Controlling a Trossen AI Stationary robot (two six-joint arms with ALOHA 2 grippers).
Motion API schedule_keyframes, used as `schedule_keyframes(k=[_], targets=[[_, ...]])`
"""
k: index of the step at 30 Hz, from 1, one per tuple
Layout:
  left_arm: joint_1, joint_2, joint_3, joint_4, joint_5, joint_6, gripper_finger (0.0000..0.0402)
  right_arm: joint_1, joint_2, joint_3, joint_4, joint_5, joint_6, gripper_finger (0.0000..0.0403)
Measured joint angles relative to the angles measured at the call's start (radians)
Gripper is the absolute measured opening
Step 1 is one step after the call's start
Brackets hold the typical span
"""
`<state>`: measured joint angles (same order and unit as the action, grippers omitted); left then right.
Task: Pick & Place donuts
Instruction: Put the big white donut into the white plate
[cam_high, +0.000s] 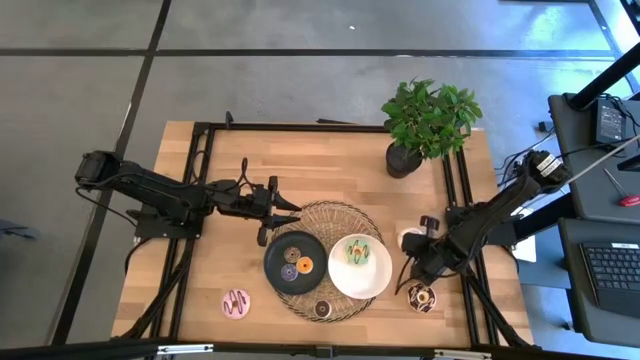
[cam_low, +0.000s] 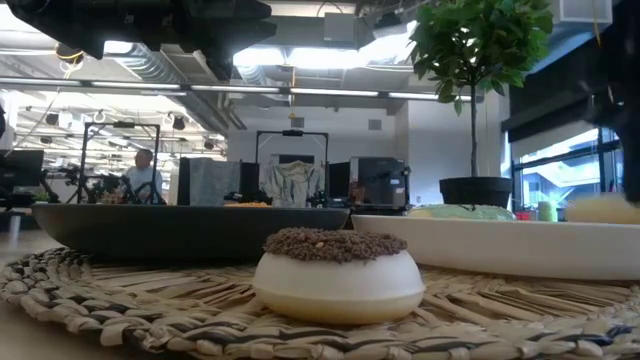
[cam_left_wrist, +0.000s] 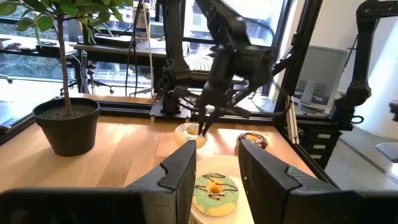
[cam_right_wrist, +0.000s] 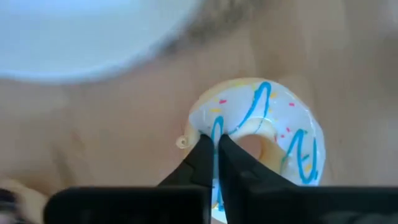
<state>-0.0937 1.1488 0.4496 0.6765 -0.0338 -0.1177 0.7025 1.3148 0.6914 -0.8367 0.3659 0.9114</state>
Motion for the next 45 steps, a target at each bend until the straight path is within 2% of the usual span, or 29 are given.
schedule_keyframes(k=[4,8,15,25,31,36,39,45], targets=[[0.000,0.000,0.000,0.000,-0.002,0.000,0.0114,0.000,0.003,0.101,0.033,0.053,-0.043,0.0023],[0.000,0.000,0.000,0.000,-0.002,0.000,0.0117,0.000,0.051,0.183,0.126,0.059,-0.159,0.0015],[0.000,0.000,0.000,0.000,-0.002,0.000,0.0115,0.000,0.235,0.298,0.272,0.031,-0.316,0.0023],[0.000,0.000,0.000,-0.007,-0.003,0.000,0.0118,0.003,0.473,0.455,0.271,-0.031,-0.358,0.0022],[0.000,0.002,0.000,-0.022,-0.003,0.000,0.0114,0.003,0.533,0.486,0.270,-0.035,-0.355,0.0028],[0.000,0.003,0.000,-0.036,-0.003,0.000,0.0116,0.003,0.543,0.487,0.271,-0.111,-0.342,0.0029],[0.000,0.003,0.000,-0.037,-0.003,0.000,0.0118,0.003,0.541,0.488,0.272,-0.105,-0.337,0.0031],[0.000,0.003,0.000,-0.037,-0.003,0.000,0.0114,0.003,0.541,0.488,0.270,-0.100,-0.340,0.0078]])
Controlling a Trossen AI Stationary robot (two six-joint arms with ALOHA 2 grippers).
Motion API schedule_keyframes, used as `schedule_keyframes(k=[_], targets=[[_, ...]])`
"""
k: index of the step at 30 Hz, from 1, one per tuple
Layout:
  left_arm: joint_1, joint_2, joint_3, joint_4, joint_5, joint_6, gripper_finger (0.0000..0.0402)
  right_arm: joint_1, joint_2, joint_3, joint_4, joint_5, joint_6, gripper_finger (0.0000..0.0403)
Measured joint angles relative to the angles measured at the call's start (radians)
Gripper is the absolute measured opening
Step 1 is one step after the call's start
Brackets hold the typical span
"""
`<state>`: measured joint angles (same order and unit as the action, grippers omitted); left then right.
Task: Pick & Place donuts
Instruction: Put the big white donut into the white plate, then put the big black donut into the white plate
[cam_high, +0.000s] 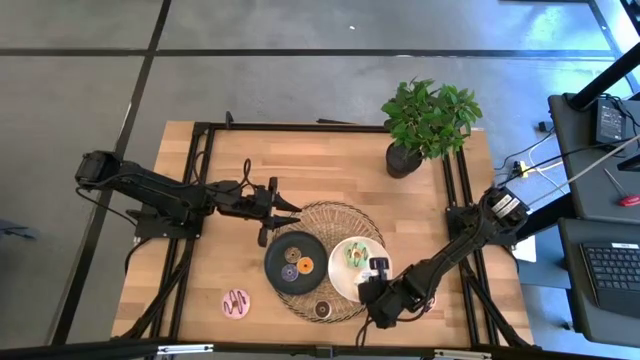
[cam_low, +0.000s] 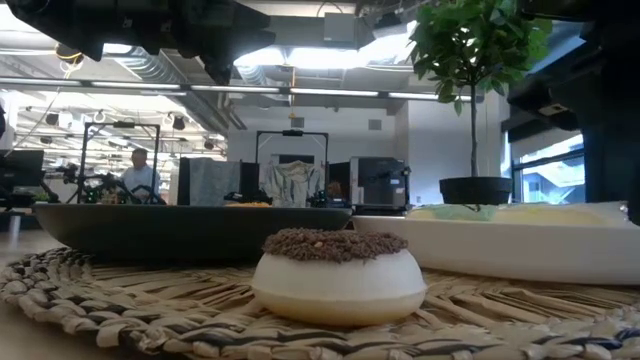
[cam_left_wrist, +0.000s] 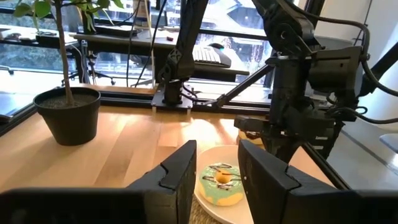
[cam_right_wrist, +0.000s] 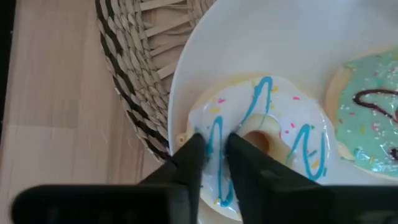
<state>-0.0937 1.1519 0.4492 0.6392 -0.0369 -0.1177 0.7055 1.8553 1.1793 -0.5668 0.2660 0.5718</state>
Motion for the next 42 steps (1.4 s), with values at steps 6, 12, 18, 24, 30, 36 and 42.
schedule_keyframes(k=[6,12,18,24,30,36,42], targets=[[0.000,0.000,0.000,-0.008,0.000,0.000,0.0117,0.000,-0.054,0.000,-0.031,0.026,0.059,0.0134],[0.000,0.000,0.000,-0.011,0.000,0.000,0.0117,0.011,-0.227,0.000,-0.137,-0.007,0.230,0.0155],[0.000,0.000,0.000,-0.014,0.000,-0.001,0.0115,0.127,-0.349,0.000,-0.193,0.058,0.483,0.0158],[0.000,0.000,0.000,-0.015,0.002,-0.003,0.0118,0.247,-0.336,-0.001,-0.173,0.079,0.603,0.0158],[0.000,0.000,0.000,-0.016,0.002,-0.034,0.0114,0.284,-0.307,-0.002,-0.200,0.080,0.602,0.0158],[-0.001,-0.001,0.000,-0.021,0.003,-0.081,0.0116,0.284,-0.239,-0.002,-0.199,0.048,0.618,0.0158],[-0.016,0.001,0.000,-0.031,0.004,-0.088,0.0114,0.274,-0.146,-0.002,-0.272,-0.093,0.634,0.0158]])
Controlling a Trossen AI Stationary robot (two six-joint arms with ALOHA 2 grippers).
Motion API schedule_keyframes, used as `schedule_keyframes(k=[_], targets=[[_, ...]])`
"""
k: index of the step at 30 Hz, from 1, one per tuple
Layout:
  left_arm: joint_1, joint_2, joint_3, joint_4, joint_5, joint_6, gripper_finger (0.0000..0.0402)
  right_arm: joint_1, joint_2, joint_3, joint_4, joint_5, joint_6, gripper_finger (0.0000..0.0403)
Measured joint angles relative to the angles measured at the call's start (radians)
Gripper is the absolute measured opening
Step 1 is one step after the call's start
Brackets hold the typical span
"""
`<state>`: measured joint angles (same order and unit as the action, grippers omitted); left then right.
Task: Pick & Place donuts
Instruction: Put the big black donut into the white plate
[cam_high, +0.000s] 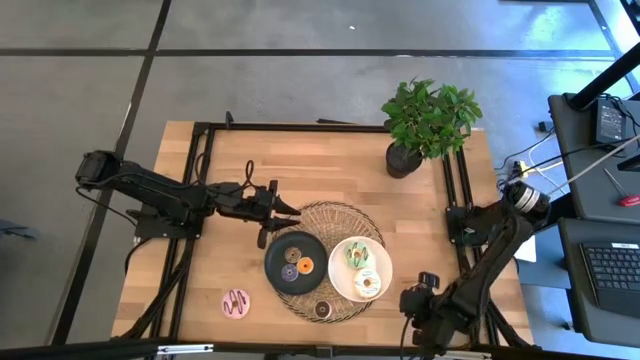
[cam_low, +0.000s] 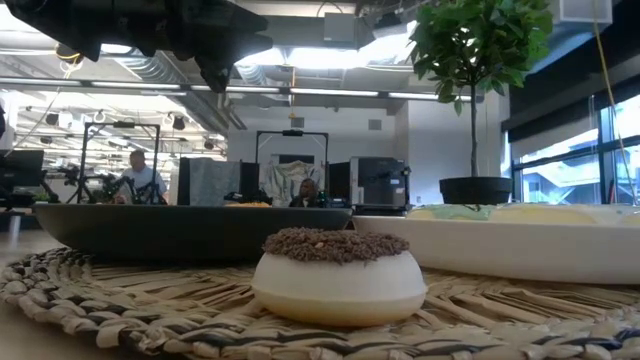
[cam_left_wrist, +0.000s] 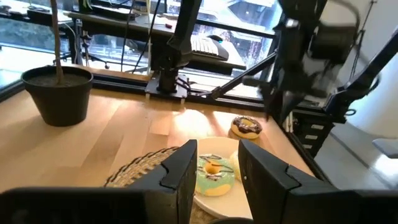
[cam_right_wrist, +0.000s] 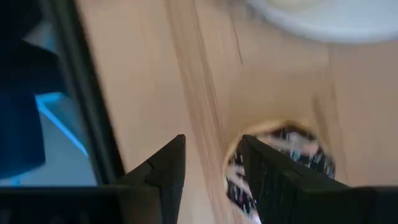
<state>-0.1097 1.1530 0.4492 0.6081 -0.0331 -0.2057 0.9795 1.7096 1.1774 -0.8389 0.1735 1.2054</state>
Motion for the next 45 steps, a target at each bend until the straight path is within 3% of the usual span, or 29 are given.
schedule_keyframes(k=[10,22,38,45], targets=[[-0.020,0.000,0.000,-0.006,0.001,-0.017,0.0115,-0.025,0.052,0.000,-0.058,-0.105,0.111,0.0158],[-0.019,0.000,0.000,0.002,-0.037,0.087,0.0114,-0.024,0.052,-0.058,-0.054,-0.109,0.257,0.0159],[-0.019,0.000,0.000,0.002,-0.037,0.088,0.0114,-0.024,0.051,-0.123,0.044,-0.119,0.259,0.0158],[-0.019,0.000,0.000,0.002,-0.038,0.088,0.0114,-0.024,0.051,-0.123,0.045,-0.118,0.274,0.0106]])
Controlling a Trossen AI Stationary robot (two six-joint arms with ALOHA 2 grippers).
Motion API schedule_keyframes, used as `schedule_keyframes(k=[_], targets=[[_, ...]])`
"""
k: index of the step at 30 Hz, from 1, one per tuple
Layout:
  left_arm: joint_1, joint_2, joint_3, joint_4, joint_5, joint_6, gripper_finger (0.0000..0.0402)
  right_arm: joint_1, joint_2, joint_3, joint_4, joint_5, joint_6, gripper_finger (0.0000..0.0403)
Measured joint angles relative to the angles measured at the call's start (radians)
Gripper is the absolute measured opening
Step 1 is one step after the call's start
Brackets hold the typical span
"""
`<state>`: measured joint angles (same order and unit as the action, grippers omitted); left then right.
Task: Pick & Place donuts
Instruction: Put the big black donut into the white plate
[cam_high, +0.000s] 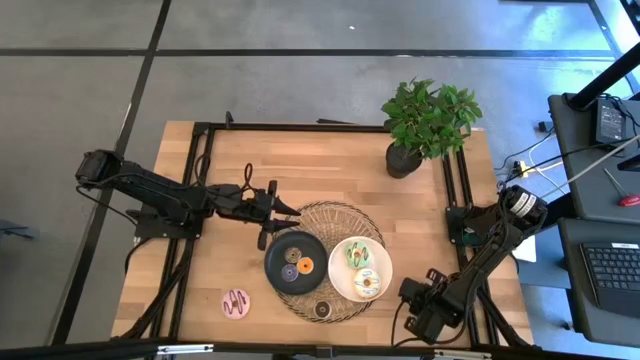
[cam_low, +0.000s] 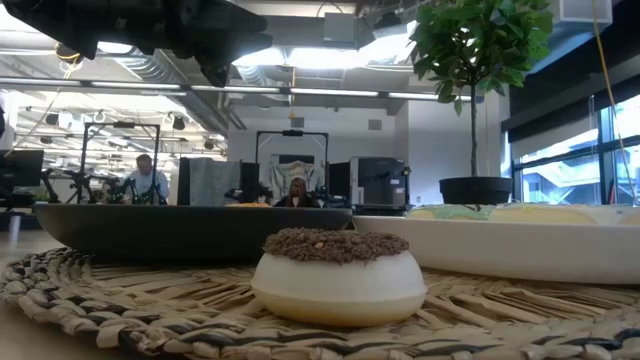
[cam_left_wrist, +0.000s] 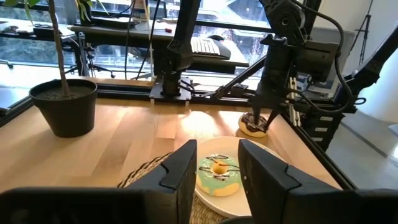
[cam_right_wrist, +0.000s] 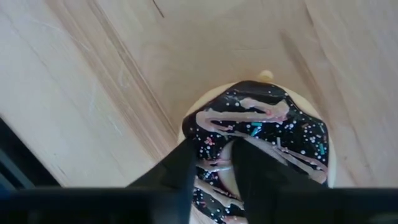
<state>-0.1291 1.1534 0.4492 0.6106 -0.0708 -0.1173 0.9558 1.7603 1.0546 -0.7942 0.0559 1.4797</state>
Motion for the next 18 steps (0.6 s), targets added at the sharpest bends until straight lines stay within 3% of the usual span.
schedule_keyframes(k=[8,13,18], targets=[[0.000,0.000,0.000,0.000,0.000,-0.001,0.0115,0.000,-0.001,0.000,0.000,0.002,-0.013,0.0013],[0.000,0.000,0.000,0.000,0.002,0.000,0.0114,0.000,-0.027,0.028,-0.039,0.044,-0.026,0.0020],[0.000,0.000,0.000,0.000,0.002,0.000,0.0112,0.000,-0.093,0.072,-0.070,0.163,-0.154,0.0016]])
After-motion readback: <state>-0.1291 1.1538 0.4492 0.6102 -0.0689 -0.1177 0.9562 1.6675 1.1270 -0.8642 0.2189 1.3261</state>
